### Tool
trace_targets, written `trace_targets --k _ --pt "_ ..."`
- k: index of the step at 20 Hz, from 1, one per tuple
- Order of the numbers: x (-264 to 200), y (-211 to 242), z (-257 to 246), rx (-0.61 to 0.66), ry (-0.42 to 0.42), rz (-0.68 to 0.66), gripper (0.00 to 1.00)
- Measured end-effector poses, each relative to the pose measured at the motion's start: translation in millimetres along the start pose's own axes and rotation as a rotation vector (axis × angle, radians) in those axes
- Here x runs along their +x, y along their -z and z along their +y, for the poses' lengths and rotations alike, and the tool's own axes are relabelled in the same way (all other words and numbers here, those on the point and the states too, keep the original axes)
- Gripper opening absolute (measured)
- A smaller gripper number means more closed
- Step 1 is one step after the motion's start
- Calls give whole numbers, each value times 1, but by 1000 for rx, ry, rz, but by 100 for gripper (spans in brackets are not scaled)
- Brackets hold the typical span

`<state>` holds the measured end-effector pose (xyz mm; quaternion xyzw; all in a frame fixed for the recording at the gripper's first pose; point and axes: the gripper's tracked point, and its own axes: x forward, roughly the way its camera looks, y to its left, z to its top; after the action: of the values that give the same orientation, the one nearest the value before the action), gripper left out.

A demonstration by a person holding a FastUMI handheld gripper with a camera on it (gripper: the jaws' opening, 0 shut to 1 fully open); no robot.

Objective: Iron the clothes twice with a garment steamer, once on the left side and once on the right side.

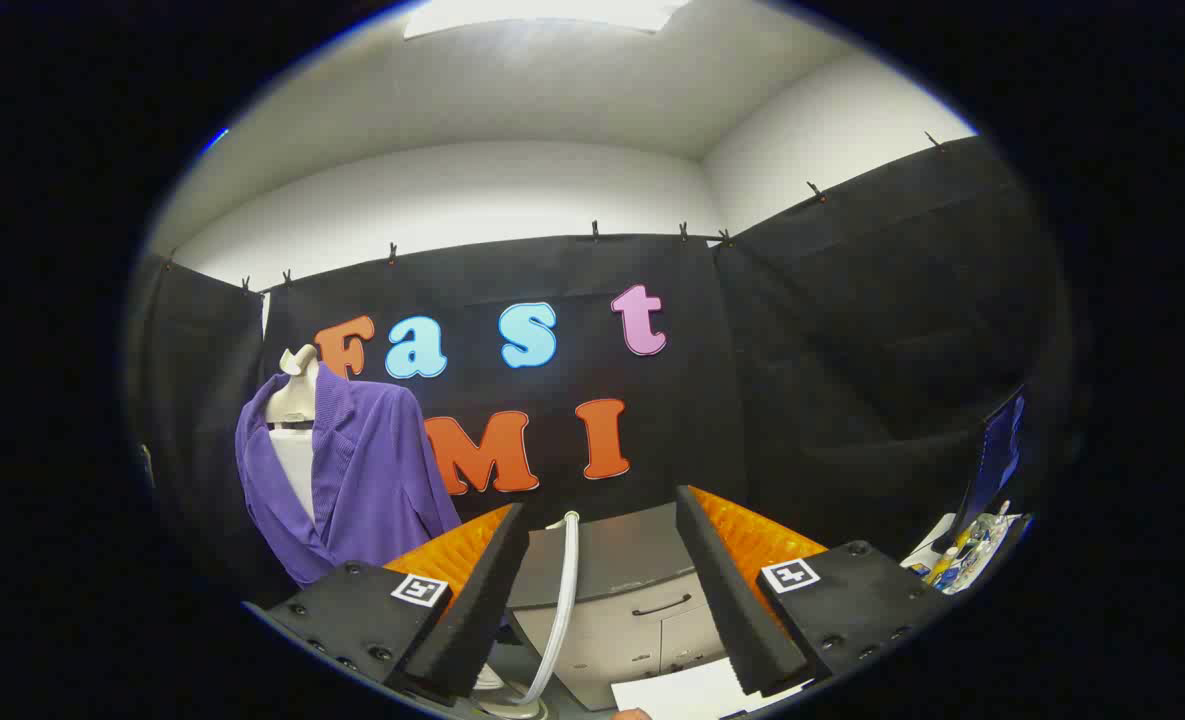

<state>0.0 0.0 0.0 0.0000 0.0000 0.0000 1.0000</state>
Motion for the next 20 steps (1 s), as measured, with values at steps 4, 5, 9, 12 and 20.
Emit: trace_targets --k 4,5,9,12,20 --pt "-1 -3 4 8 -23 -9 98" --pt "-2 -4 1 8 -20 -17 98" --pt "-2 -5 1 5 -23 -25 98" --pt "-5 -5 3 14 -35 -22 98" --pt "-9 -5 7 6 -49 -19 98"
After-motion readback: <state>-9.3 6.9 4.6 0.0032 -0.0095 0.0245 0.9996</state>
